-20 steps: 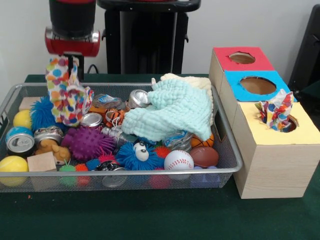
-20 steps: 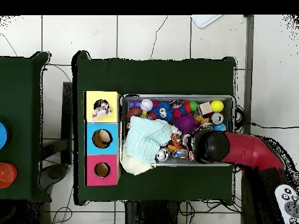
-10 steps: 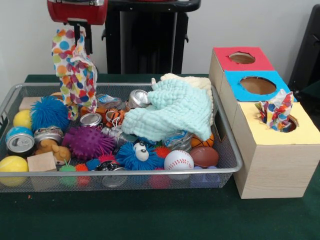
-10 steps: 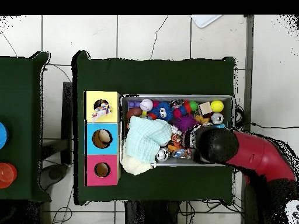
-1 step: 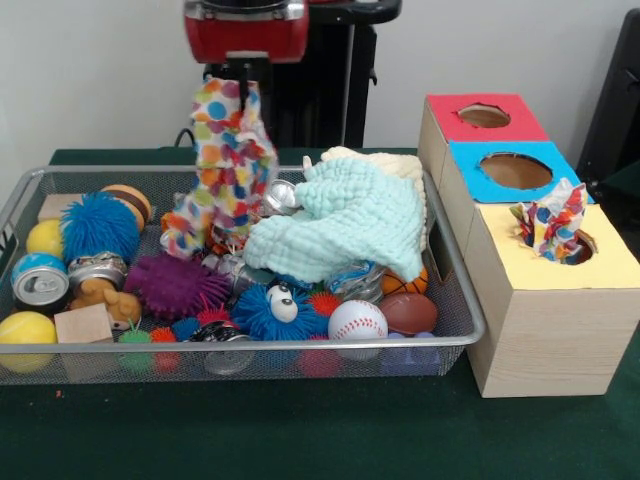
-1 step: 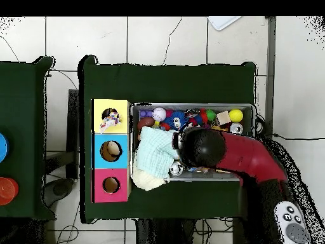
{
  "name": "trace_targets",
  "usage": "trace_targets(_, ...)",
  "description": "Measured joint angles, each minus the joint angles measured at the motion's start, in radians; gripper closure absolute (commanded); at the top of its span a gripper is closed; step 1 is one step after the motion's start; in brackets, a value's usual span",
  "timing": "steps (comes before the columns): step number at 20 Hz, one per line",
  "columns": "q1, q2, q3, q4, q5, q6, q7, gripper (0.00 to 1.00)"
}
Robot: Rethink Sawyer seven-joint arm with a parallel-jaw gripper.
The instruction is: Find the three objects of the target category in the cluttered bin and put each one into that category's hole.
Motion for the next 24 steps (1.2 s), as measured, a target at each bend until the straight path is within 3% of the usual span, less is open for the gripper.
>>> trace_targets(7,0.121,-0.008,-0.018,-0.011,0.066,0.021,0.005,1.0)
trace_targets(12,0.21,-0.034,-0.05,-0.04,0.124,0.136,0.015,1.0)
trace_targets(16,0.254,-0.048,-0.075,-0.073,0.161,0.23,0.046,1.0)
trace_targets(24,0.295,-0.056,-0.106,-0.147,0.216,0.317,0.15,1.0)
